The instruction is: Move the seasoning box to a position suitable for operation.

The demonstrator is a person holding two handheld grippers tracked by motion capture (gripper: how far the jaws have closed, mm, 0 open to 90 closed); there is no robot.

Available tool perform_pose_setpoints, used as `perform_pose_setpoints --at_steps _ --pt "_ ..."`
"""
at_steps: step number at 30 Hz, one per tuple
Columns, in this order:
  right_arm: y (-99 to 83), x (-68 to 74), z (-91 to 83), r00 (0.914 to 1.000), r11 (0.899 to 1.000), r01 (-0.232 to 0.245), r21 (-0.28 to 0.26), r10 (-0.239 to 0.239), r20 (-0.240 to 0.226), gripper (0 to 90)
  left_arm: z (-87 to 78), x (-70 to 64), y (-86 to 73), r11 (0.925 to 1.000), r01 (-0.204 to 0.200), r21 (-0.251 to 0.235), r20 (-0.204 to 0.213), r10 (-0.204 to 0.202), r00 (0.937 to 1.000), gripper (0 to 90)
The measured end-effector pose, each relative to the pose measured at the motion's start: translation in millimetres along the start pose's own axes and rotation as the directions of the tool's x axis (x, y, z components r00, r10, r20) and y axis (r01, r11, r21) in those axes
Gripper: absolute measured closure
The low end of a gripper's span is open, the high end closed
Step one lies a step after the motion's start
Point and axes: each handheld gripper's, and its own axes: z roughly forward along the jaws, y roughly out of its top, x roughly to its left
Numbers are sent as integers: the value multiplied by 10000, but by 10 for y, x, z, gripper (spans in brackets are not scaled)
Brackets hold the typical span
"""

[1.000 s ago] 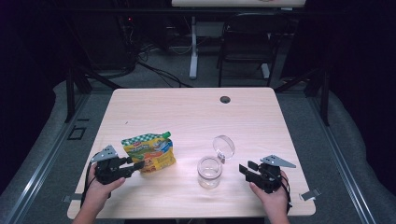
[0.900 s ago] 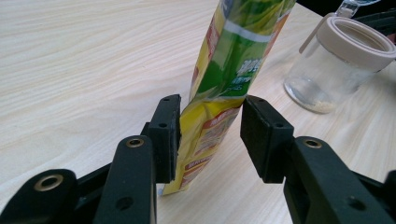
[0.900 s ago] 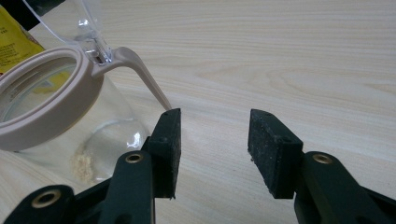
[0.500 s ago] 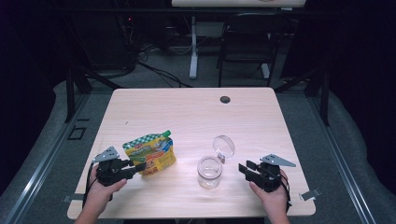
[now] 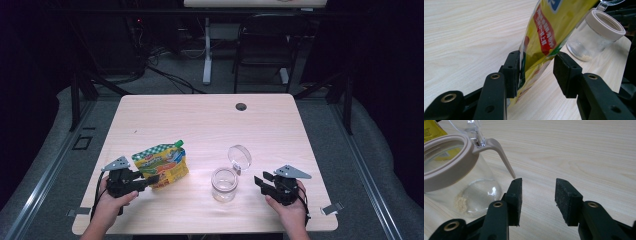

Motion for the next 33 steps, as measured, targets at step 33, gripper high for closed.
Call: perform_pose_setpoints --at_steps 33 --pt "-41 -23 -40 9977 9977 -650 -195 646 -225 482 175 -23 -8 9982 404 437 682 -433 9967 535"
